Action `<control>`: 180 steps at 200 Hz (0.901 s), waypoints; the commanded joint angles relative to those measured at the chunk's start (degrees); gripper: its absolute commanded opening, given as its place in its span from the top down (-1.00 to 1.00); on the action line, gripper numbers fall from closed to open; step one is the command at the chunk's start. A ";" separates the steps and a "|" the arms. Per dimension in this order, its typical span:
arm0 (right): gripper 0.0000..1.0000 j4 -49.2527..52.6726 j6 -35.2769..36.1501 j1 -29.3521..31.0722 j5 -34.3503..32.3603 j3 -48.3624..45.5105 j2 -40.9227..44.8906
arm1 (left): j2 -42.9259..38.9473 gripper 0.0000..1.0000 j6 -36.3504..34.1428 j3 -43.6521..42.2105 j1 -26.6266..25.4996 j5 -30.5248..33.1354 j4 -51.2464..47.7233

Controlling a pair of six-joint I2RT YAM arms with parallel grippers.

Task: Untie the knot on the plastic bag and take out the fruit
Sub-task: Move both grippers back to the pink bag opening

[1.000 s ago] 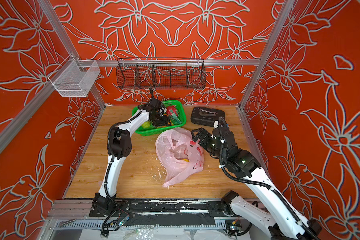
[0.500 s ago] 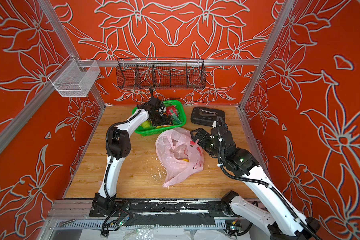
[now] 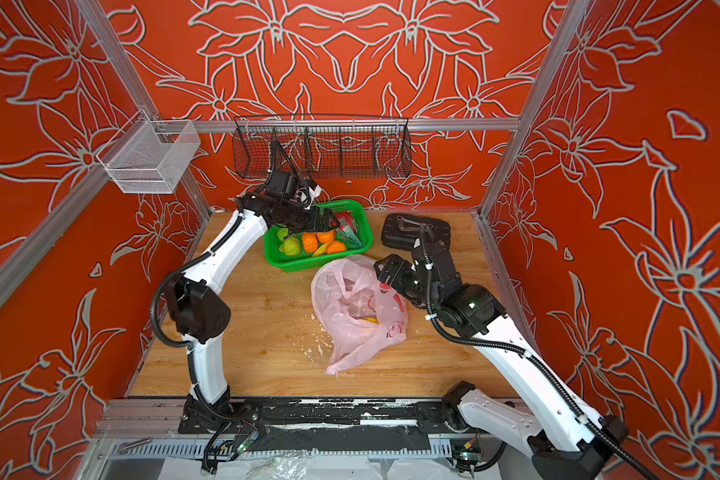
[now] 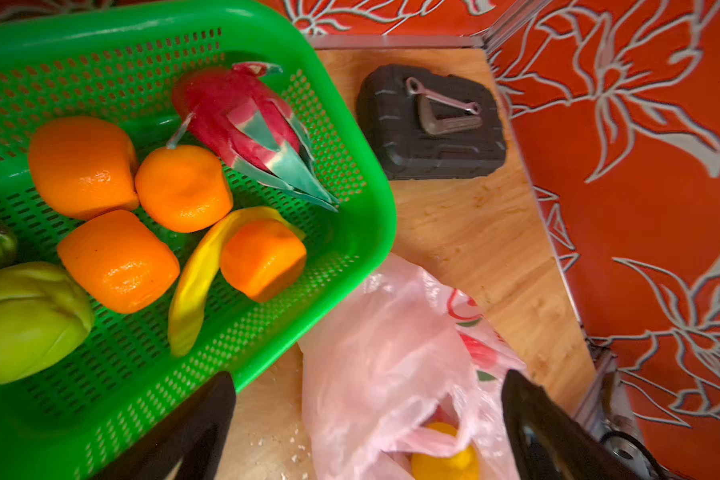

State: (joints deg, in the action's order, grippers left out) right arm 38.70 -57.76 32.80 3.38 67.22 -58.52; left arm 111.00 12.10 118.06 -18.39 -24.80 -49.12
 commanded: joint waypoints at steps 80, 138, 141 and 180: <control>-0.02 10.78 1.75 0.94 11.81 1.61 -13.12 | -27.39 -0.97 -4.34 -34.15 -3.68 -3.20 -7.21; 0.21 10.66 -0.43 7.20 12.95 -4.75 -16.85 | -24.78 -0.97 -9.76 -38.95 -7.27 -10.73 -3.63; 0.21 10.76 -0.47 7.45 12.97 -4.97 -17.07 | -24.31 -0.96 -10.19 -39.04 -7.46 -11.20 -3.57; 0.23 10.71 -0.43 9.65 10.87 -9.38 -19.73 | -15.97 -0.92 -11.87 -35.91 -8.84 -13.24 -6.05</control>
State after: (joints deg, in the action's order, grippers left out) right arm 47.92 -57.28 41.52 15.64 60.86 -76.79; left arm 90.17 3.33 80.03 -26.70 -34.37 -53.56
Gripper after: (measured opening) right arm 0.387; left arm 0.969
